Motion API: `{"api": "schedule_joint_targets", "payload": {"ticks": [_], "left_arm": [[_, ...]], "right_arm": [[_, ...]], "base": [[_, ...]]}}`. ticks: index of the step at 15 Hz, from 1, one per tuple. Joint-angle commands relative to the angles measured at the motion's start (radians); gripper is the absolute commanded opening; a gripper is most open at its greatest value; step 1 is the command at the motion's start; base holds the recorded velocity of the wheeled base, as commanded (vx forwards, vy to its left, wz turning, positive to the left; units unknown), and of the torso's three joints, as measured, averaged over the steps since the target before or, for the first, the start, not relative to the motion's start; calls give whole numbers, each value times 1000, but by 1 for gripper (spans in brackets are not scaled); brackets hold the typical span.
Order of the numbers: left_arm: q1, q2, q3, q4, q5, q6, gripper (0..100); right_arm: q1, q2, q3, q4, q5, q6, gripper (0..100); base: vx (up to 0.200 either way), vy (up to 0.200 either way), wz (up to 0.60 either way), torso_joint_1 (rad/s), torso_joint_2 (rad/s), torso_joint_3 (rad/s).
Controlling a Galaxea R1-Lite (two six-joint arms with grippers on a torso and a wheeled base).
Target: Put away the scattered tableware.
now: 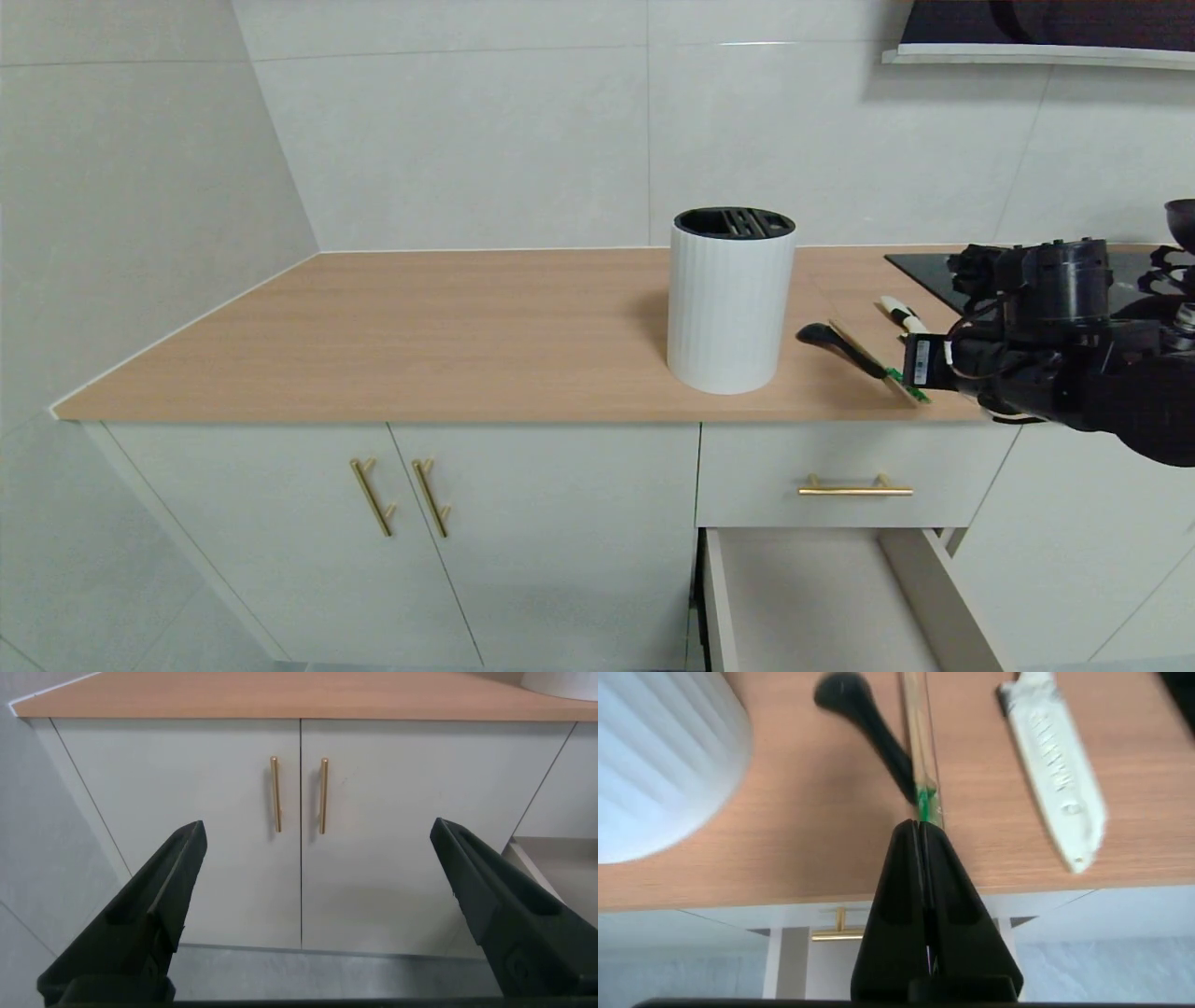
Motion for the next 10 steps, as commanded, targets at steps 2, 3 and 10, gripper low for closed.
{"api": "schedule_joint_targets", "payload": {"ticks": [2,3,10], "left_arm": [[0,2,0,0,1,0,100],[0,2,0,0,1,0,100],[0,2,0,0,1,0,100]], "right_arm": [[7,-89,20,19,0,-2,0],[7,-80,11,49,0,-2,0],[-74,-20,-40,56,75,-75,100]], "base": [[0,0,0,0,0,0],[0,0,0,0,0,0],[0,0,0,0,0,0]]}}
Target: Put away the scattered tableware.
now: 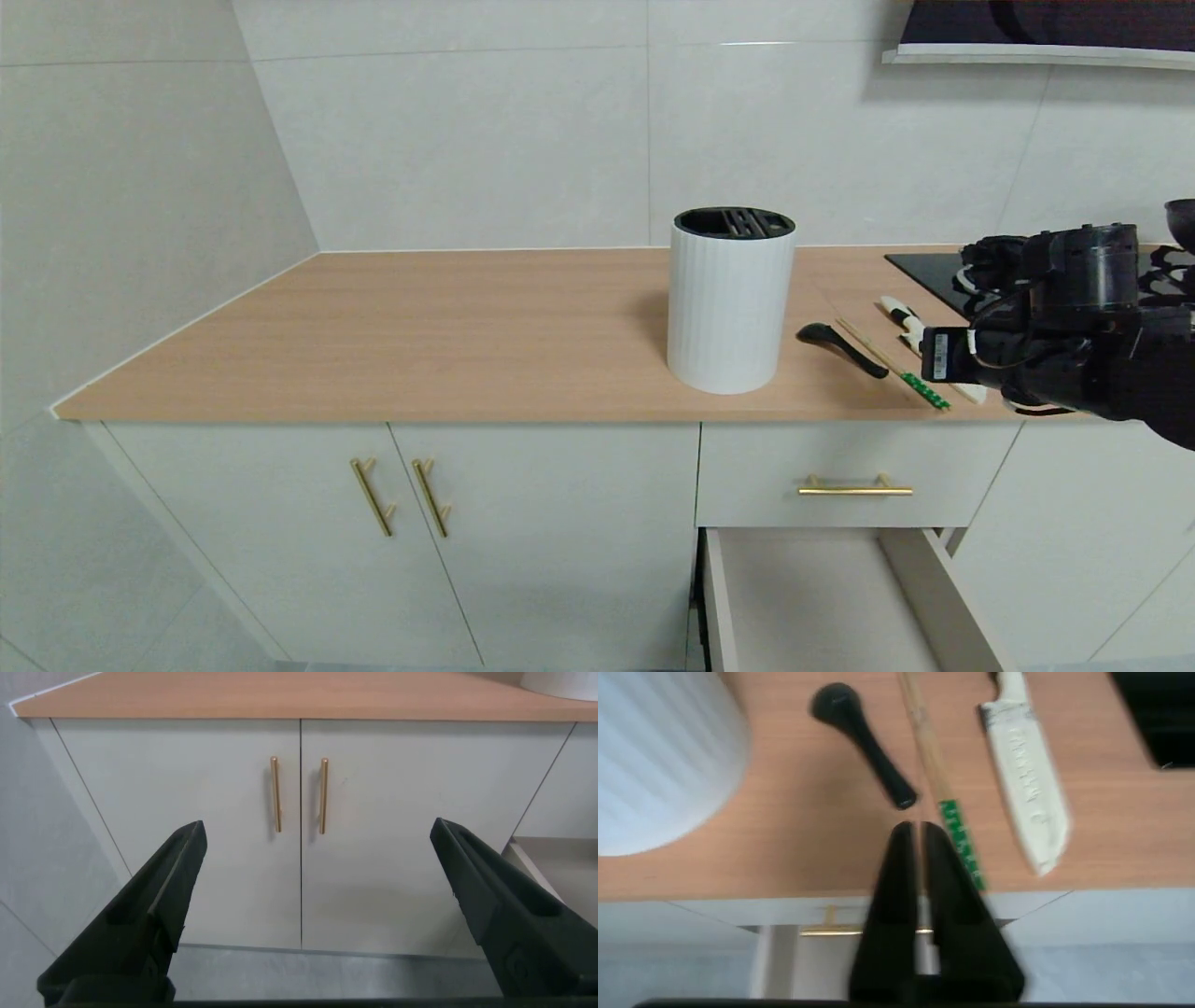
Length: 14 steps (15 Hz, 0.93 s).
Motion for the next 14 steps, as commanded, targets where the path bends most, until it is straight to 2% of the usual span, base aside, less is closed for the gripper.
{"api": "schedule_joint_targets", "payload": {"ticks": [1,6,8,14], "left_arm": [[0,2,0,0,0,0,100],[0,2,0,0,0,0,100],[0,2,0,0,0,0,100],[0,2,0,0,0,0,100]], "right_arm": [[-43,4,-23,27,64,-21,100],[-133,35,-116,145,246,-165,100],[-153,108,-178,156,263,-183,100],[-156,211,-182,153,266,-197,100]], "base": [[0,0,0,0,0,0],[0,0,0,0,0,0],[0,0,0,0,0,0],[0,0,0,0,0,0]]}}
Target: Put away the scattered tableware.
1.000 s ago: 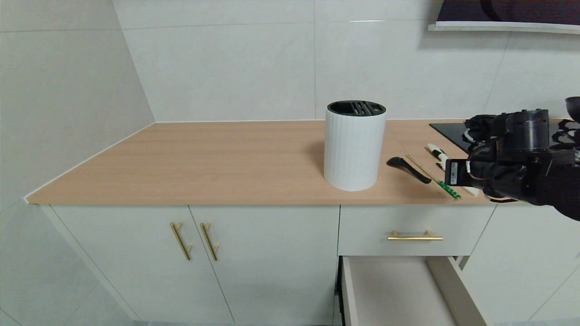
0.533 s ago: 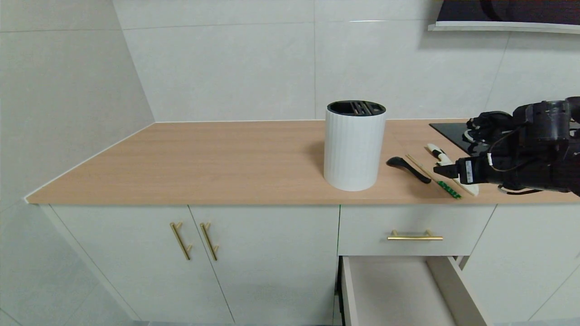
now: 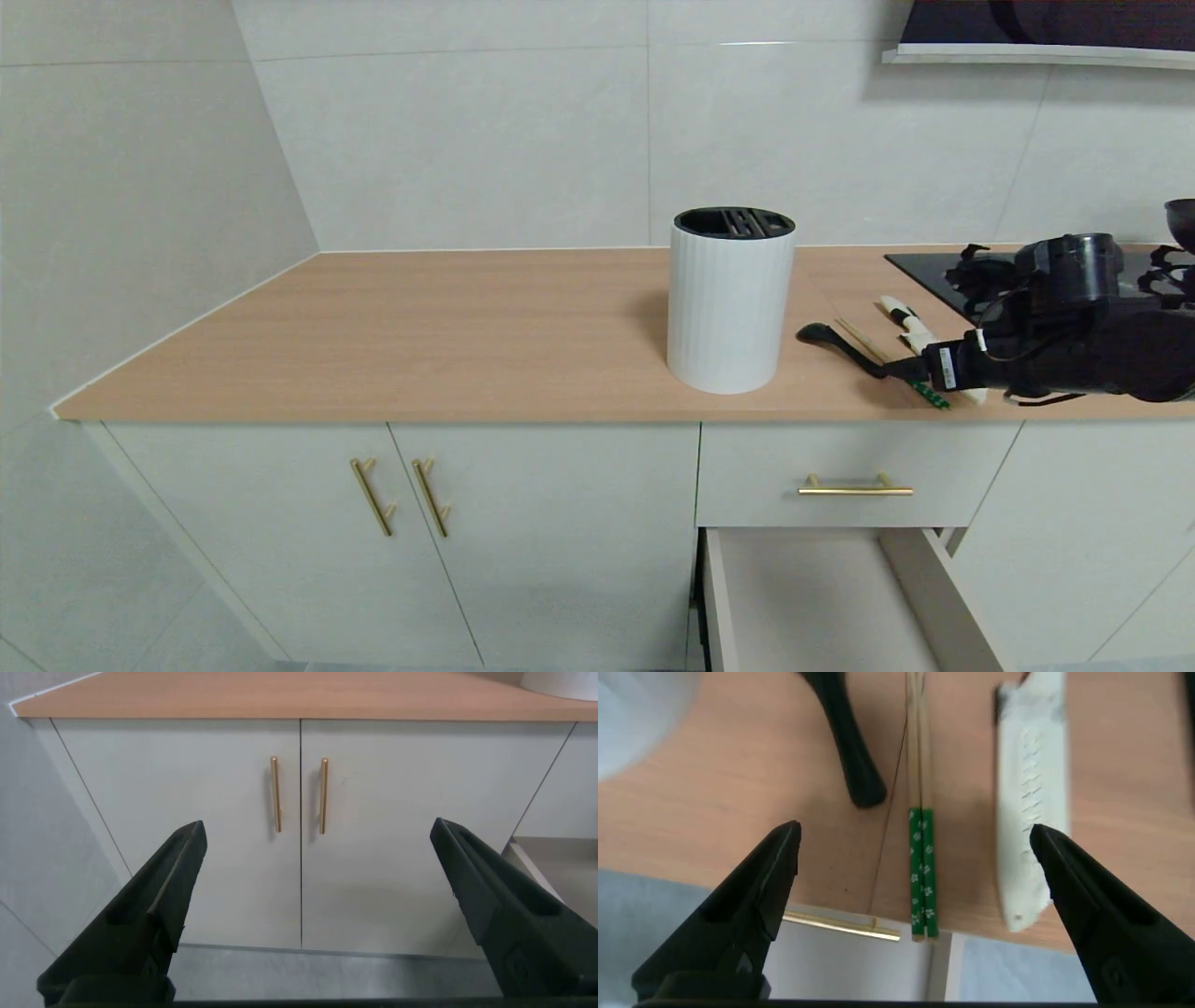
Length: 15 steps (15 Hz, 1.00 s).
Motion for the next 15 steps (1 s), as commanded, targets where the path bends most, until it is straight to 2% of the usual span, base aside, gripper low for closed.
{"api": "schedule_joint_targets", "payload": {"ticks": [1,15], "left_arm": [[0,2,0,0,0,0,100],[0,2,0,0,0,0,100]], "right_arm": [[0,43,1,-2,2,-2,100],[26,75,-1,-5,-6,1,100]], "base": [[0,0,0,0,0,0],[0,0,0,0,0,0]]}}
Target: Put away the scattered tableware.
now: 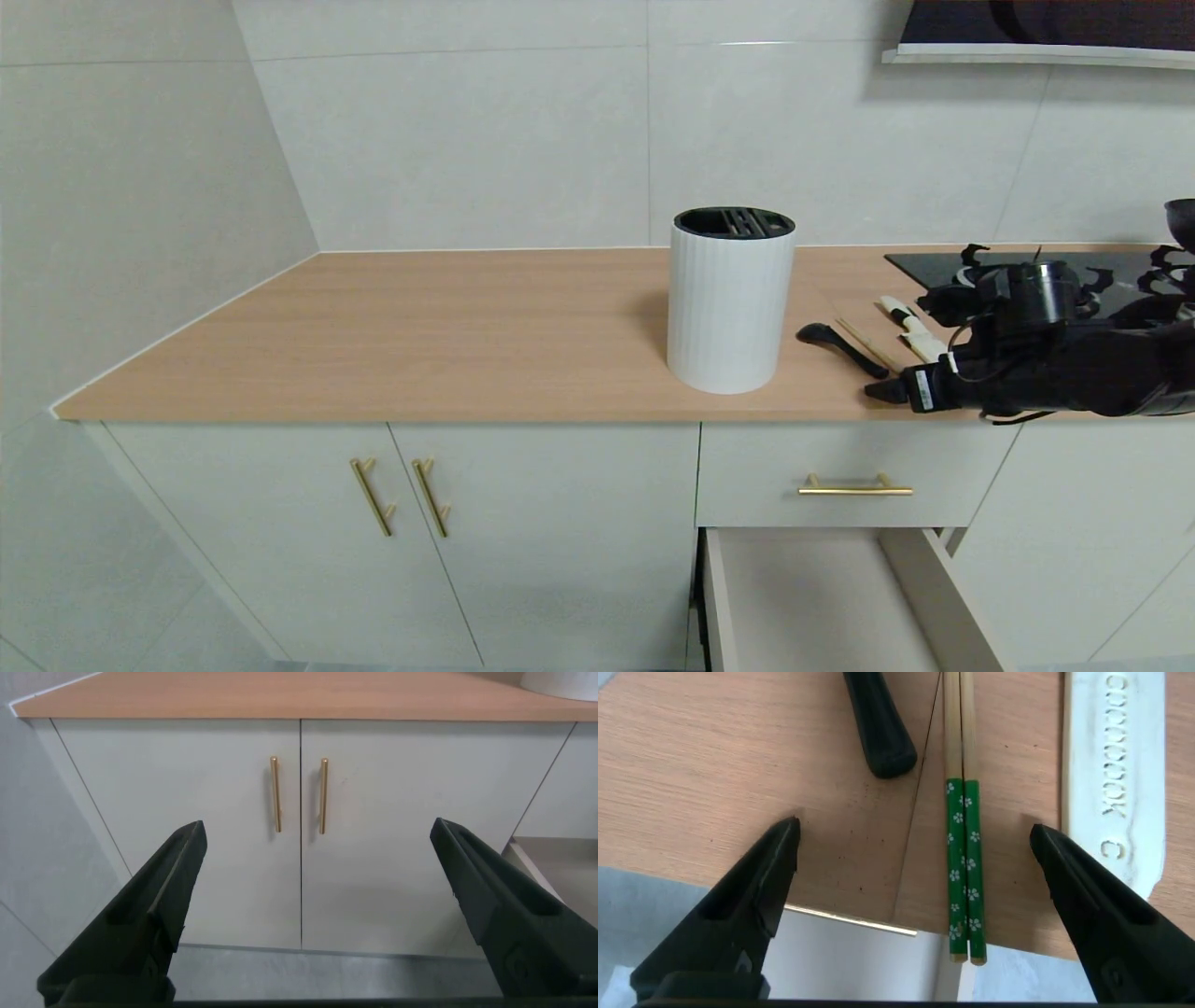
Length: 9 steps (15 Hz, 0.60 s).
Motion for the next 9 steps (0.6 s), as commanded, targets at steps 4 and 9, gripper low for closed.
{"api": "schedule_joint_targets", "payload": {"ticks": [4,9], "left_arm": [[0,2,0,0,0,0,100],[0,2,0,0,0,0,100]], "right_arm": [[0,18,-9,1,-2,0,100],[-2,22,-12,1,-2,0,0]], "base": [[0,0,0,0,0,0],[0,0,0,0,0,0]]}}
